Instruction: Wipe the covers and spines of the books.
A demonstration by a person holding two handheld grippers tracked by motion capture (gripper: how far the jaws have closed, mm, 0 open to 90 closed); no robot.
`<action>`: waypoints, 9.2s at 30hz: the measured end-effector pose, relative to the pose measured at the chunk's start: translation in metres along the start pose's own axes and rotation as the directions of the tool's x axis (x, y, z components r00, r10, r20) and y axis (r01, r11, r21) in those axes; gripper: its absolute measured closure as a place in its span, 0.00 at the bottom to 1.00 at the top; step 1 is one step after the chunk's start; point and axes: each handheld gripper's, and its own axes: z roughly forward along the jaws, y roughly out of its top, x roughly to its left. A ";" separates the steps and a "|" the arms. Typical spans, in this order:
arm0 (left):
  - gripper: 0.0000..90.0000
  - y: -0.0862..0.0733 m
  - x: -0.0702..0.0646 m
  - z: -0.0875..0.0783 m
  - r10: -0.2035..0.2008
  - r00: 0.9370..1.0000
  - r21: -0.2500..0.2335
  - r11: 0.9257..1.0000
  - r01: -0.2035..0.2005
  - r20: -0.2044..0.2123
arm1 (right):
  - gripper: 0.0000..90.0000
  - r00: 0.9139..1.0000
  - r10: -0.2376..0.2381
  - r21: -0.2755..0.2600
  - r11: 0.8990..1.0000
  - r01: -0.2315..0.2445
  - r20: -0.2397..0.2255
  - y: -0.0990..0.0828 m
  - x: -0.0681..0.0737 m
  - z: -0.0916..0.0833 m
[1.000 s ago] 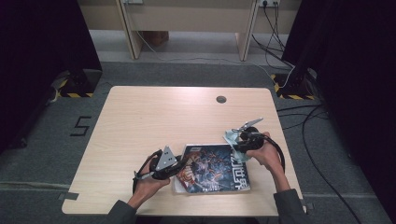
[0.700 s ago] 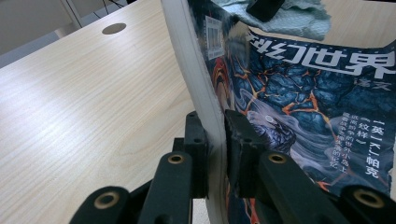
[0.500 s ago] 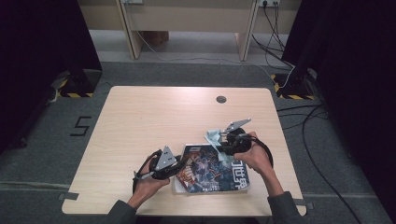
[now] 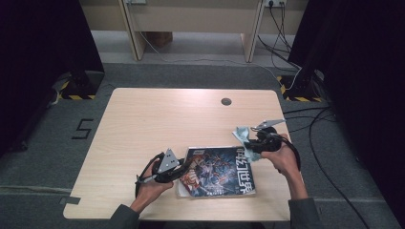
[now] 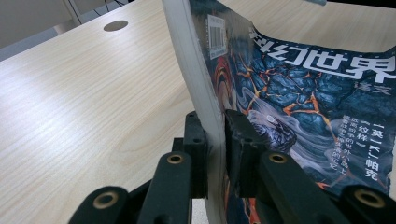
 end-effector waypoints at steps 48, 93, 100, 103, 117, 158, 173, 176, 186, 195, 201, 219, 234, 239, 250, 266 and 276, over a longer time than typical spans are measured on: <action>0.87 -0.001 0.003 0.001 -0.013 1.000 0.003 1.000 0.013 0.004 | 0.73 0.957 0.199 0.112 0.968 -0.226 0.210 -0.076 -0.071 0.007; 0.89 0.004 -0.004 -0.001 0.024 0.999 -0.024 0.999 -0.024 0.031 | 0.33 0.977 -0.148 -0.129 0.983 0.128 -0.156 0.026 0.061 0.038; 0.89 0.004 -0.003 -0.001 0.033 0.999 -0.027 0.999 -0.032 0.035 | 0.34 0.968 -0.172 -0.090 0.983 0.158 -0.183 0.028 0.064 0.051; 0.89 0.004 -0.003 -0.001 0.033 0.999 -0.025 0.999 -0.033 0.035 | 0.37 0.966 -0.161 -0.077 0.986 0.148 -0.200 0.025 0.060 0.055; 0.85 0.000 0.009 0.001 -0.026 0.999 -0.011 1.000 0.027 0.046 | 0.60 0.940 -0.236 -0.025 0.971 0.238 -0.245 0.015 0.057 0.045; 0.72 -0.007 0.023 0.007 -0.100 0.994 -0.013 0.995 0.100 0.048 | 0.91 0.847 -0.325 -0.062 0.942 0.330 -0.422 0.008 0.070 0.052; 0.57 -0.010 0.033 -0.001 -0.197 0.980 -0.042 0.979 0.199 0.039 | 0.93 0.870 -0.303 -0.046 0.950 0.310 -0.388 0.010 0.076 0.045; 0.56 -0.013 0.036 -0.006 -0.203 0.979 -0.034 0.978 0.204 0.029 | 0.93 0.877 -0.281 -0.038 0.956 0.290 -0.390 0.011 0.075 0.042; 0.49 -0.026 0.038 -0.018 -0.246 0.969 0.085 0.965 0.247 -0.017 | 0.93 0.901 -0.257 -0.030 0.964 0.264 -0.348 0.020 0.069 0.027; 0.42 -0.044 0.042 -0.029 -0.251 0.964 0.216 0.940 0.266 -0.092 | 0.93 0.924 -0.275 -0.028 0.960 0.277 -0.267 0.045 0.059 0.006; 0.40 -0.050 0.041 -0.028 -0.233 0.966 0.279 0.926 0.256 -0.113 | 0.93 0.938 -0.297 0.008 0.953 0.303 -0.179 0.077 0.054 -0.010; 0.40 -0.053 0.038 -0.025 -0.203 0.972 0.308 0.923 0.230 -0.115 | 0.93 0.871 -0.490 0.133 0.862 0.490 -0.035 0.113 0.094 -0.005; 0.40 -0.054 0.040 -0.025 -0.210 0.970 0.302 0.923 0.237 -0.119 | 0.93 0.857 -0.474 0.104 0.860 0.500 -0.200 0.073 0.121 0.004; 0.40 -0.054 0.041 -0.026 -0.213 0.970 0.303 0.922 0.240 -0.122 | 0.93 0.855 -0.458 0.117 0.861 0.495 -0.243 0.056 0.125 0.017; 0.40 -0.055 0.043 -0.026 -0.221 0.966 0.297 0.921 0.252 -0.134 | 0.92 0.857 -0.431 0.099 0.876 0.473 -0.284 0.019 0.129 0.040; 0.35 -0.057 0.049 -0.027 -0.265 0.950 0.276 0.913 0.301 -0.163 | 0.85 0.859 -0.421 0.086 0.883 0.462 -0.290 -0.015 0.134 0.053; 0.35 -0.056 0.050 -0.026 -0.284 0.943 0.259 0.911 0.321 -0.171 | 0.68 0.863 -0.357 0.075 0.910 0.408 -0.357 -0.025 0.133 0.056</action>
